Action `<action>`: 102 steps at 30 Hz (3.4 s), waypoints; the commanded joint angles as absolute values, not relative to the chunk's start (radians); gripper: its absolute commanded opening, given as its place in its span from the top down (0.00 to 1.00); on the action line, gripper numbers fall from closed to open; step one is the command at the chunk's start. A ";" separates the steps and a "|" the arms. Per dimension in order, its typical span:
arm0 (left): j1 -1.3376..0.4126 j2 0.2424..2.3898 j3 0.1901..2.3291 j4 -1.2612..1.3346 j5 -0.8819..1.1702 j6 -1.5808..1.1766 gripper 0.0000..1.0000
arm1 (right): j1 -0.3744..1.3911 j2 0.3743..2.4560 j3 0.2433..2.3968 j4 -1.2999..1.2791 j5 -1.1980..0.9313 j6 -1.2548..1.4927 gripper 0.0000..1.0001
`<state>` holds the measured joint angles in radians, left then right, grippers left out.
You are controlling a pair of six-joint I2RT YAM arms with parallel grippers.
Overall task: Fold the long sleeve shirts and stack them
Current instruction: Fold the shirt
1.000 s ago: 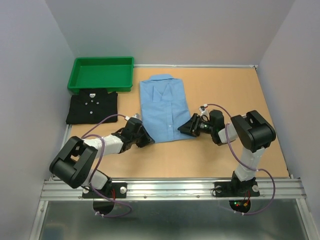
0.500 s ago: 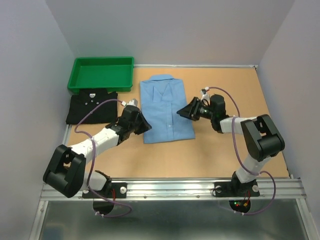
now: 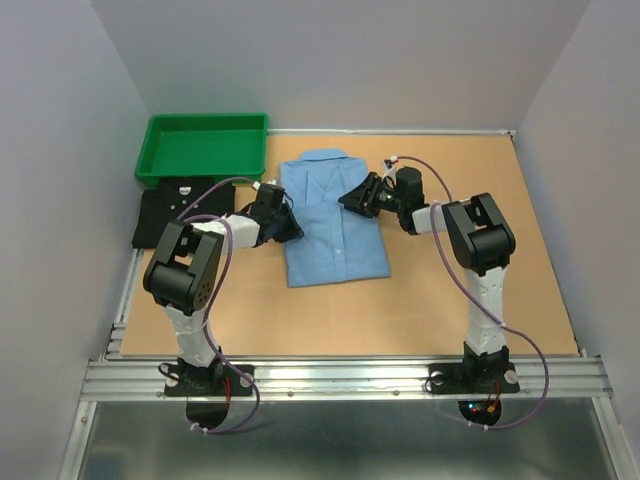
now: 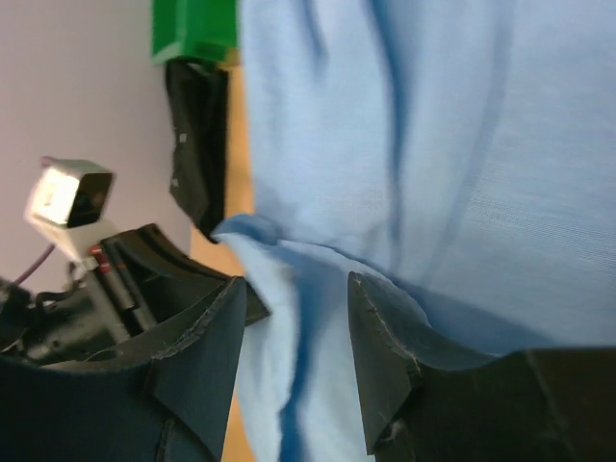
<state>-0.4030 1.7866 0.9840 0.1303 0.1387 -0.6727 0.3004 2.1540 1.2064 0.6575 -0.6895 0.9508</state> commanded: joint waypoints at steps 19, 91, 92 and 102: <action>-0.370 1.692 0.954 0.150 0.207 -0.635 0.78 | 0.262 2.025 1.189 0.678 -0.715 0.977 0.48; -0.450 1.624 0.897 -0.034 -0.091 -0.580 0.26 | 0.403 1.307 0.669 -0.225 -0.083 0.574 0.58; -0.440 1.635 0.890 -0.035 -0.077 -0.589 0.27 | 0.403 1.334 0.682 -0.225 -0.080 0.549 0.59; -0.426 1.468 0.684 -0.031 -0.021 -0.756 0.30 | 0.397 1.655 0.922 -0.212 0.071 0.377 0.68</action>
